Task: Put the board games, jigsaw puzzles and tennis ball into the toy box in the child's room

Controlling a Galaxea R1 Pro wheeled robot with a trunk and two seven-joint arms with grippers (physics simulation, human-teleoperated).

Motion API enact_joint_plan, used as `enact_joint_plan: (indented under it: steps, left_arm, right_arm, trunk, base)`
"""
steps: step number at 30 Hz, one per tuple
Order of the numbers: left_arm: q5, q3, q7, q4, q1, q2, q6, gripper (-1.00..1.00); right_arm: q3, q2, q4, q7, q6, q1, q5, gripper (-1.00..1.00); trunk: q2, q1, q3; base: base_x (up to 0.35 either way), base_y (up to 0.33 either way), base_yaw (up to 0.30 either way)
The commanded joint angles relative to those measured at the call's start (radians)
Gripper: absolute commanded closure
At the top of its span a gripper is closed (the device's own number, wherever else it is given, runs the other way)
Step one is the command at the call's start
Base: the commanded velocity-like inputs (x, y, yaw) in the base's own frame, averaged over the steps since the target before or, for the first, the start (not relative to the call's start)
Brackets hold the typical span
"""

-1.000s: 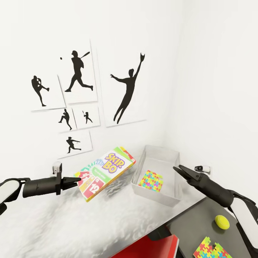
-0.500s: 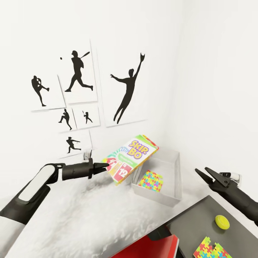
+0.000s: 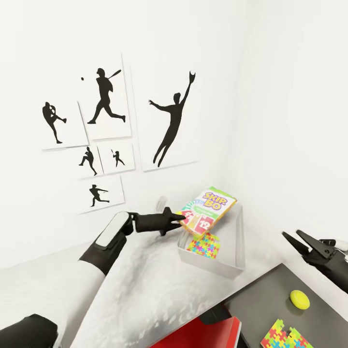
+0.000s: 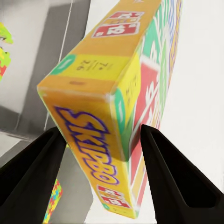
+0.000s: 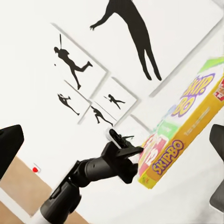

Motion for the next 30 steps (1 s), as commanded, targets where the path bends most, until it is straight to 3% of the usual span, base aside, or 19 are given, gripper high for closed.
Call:
enact_joint_plan:
  steps: [1, 4, 6, 11, 13, 15, 18, 22, 24, 30]
  left_arm:
    - [0.004, -0.001, 0.013, 0.038, -0.009, -0.022, -0.027, 1.0]
    - [-0.033, -0.003, 0.015, 0.088, -0.018, -0.062, -0.075, 1.0]
    - [-0.086, -0.005, 0.015, 0.112, -0.021, -0.09, -0.136, 1.0]
    - [-0.161, -0.026, 0.009, 0.159, -0.023, -0.132, -0.278, 1.0]
    - [-0.175, -0.051, 0.008, 0.205, -0.023, -0.132, -0.332, 1.0]
    - [-0.18, -0.075, 0.007, 0.235, -0.024, -0.132, -0.375, 1.0]
    - [-0.182, -0.165, 0.003, 0.284, -0.024, -0.132, -0.507, 1.0]
    - [-0.177, -0.262, -0.018, 0.302, -0.024, -0.132, -0.593, 1.0]
    - [-0.176, -0.286, -0.023, 0.306, -0.024, -0.132, -0.61, 1.0]
    - [-0.175, -0.311, -0.029, 0.305, -0.024, -0.132, -0.625, 1.0]
  right_arm:
    - [-0.011, 0.0, 0.0, 0.009, 0.005, 0.004, -0.003, -1.0]
    - [-0.029, 0.0, 0.0, 0.03, 0.005, 0.011, -0.003, -1.0]
    - [-0.039, 0.0, 0.0, 0.048, 0.005, 0.013, -0.003, -1.0]
    - [-0.046, 0.0, 0.0, 0.06, 0.006, 0.015, -0.003, -1.0]
    - [-0.047, 0.0, 0.001, 0.061, 0.006, 0.015, -0.003, -1.0]
    - [-0.047, 0.0, 0.0, 0.062, 0.007, 0.015, -0.003, -1.0]
    - [-0.047, 0.001, 0.0, 0.063, 0.007, 0.015, -0.003, -1.0]
    - [-0.048, 0.003, -0.001, 0.067, 0.008, 0.016, -0.003, -1.0]
    - [-0.048, 0.003, -0.002, 0.08, 0.008, 0.016, -0.003, -1.0]
    - [-0.049, 0.004, -0.002, 0.148, 0.008, 0.017, -0.002, -1.0]
  trunk:
    - [-0.002, 0.001, -0.002]
    - [-0.002, 0.001, -0.002]
    - [-0.002, 0.001, -0.002]
    - [-0.002, 0.001, -0.002]
    - [-0.002, 0.001, -0.002]
    - [-0.002, 0.001, -0.002]
    - [-0.002, 0.001, -0.002]
    - [-0.002, 0.001, -0.002]
    - [-0.002, 0.001, -0.002]
    - [-0.002, 0.001, -0.006]
  base:
    - [0.0, 0.0, 0.0]
    - [0.0, 0.0, 0.0]
    - [0.0, 0.0, 0.0]
    - [0.0, 0.0, 0.0]
    - [0.0, 0.0, 0.0]
    - [0.0, 0.0, 0.0]
    - [0.0, 0.0, 0.0]
    - [0.0, 0.0, 0.0]
    - [0.0, 0.0, 0.0]
    - [0.0, 0.0, 0.0]
